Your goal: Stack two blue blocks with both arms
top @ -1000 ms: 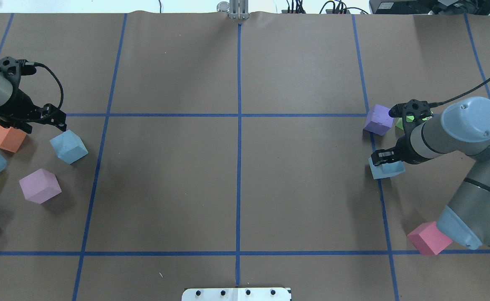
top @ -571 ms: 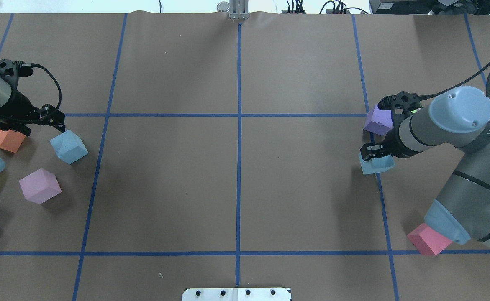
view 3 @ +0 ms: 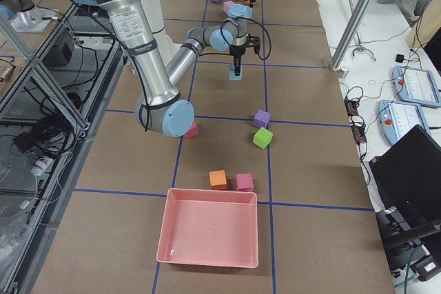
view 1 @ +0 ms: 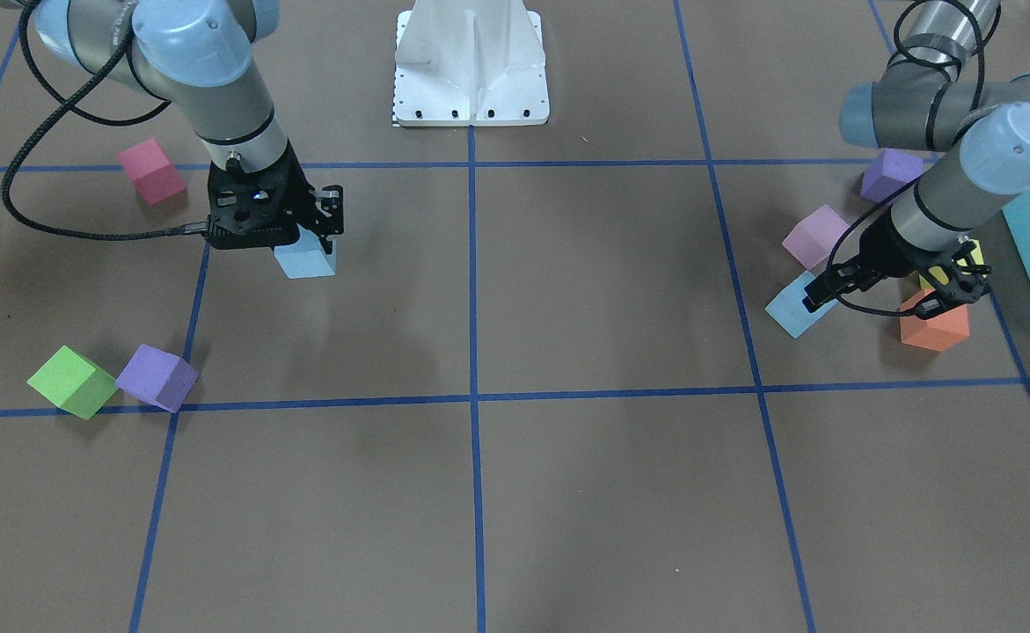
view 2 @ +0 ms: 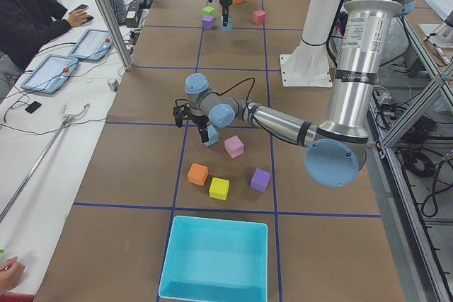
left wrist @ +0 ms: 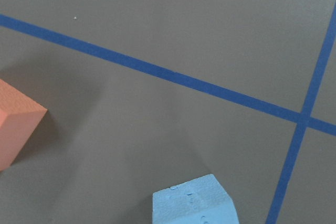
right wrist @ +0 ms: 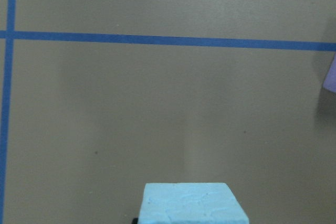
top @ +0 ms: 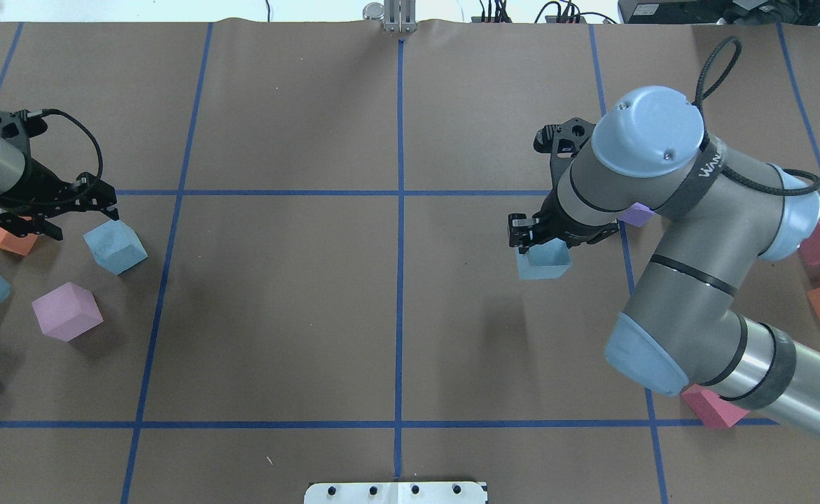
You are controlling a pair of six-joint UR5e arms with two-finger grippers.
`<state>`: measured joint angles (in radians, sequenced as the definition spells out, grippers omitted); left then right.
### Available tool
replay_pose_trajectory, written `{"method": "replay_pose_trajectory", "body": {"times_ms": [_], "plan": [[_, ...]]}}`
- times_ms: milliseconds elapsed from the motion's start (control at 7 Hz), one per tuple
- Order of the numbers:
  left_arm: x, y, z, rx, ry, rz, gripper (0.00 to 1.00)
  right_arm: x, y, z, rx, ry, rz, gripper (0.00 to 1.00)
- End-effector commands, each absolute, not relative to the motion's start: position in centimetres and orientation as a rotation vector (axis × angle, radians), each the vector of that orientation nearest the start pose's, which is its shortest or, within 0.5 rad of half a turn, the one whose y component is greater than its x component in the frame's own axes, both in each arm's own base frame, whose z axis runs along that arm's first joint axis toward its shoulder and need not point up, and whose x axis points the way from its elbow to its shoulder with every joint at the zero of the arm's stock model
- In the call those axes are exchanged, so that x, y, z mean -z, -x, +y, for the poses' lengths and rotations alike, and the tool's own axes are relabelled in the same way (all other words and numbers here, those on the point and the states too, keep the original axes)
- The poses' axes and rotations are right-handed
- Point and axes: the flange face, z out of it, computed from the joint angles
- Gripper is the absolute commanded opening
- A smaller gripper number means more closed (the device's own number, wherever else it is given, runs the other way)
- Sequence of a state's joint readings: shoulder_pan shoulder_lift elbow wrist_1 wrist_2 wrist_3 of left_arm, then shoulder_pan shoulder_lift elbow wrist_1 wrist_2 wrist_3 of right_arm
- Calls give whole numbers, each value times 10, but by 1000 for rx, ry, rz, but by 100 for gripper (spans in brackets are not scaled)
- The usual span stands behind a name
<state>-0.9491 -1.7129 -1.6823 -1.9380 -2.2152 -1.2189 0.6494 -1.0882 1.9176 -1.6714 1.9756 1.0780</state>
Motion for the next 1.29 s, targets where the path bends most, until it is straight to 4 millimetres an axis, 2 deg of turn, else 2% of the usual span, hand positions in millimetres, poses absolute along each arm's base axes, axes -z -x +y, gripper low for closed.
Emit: {"method": "replay_pose_trajectory", "body": {"times_ms": [0, 286, 429, 571, 857, 1143], "plan": [[-494, -285, -498, 383, 150, 847, 99, -213, 458, -436, -51, -35, -840, 63], [-506, -290, -503, 395, 156, 824, 98, -187, 477, -437, -107, -19, -859, 63], [-510, -292, -505, 397, 161, 819, 98, -182, 495, -438, -121, -22, -845, 63], [-511, -292, -505, 402, 164, 818, 98, -177, 502, -437, -130, -26, -843, 64], [-507, -297, -503, 437, 181, 823, 94, -184, 516, -428, -151, -25, -819, 64], [-501, -307, -505, 443, 188, 829, 88, -181, 538, -421, -178, -22, -805, 65]]}}
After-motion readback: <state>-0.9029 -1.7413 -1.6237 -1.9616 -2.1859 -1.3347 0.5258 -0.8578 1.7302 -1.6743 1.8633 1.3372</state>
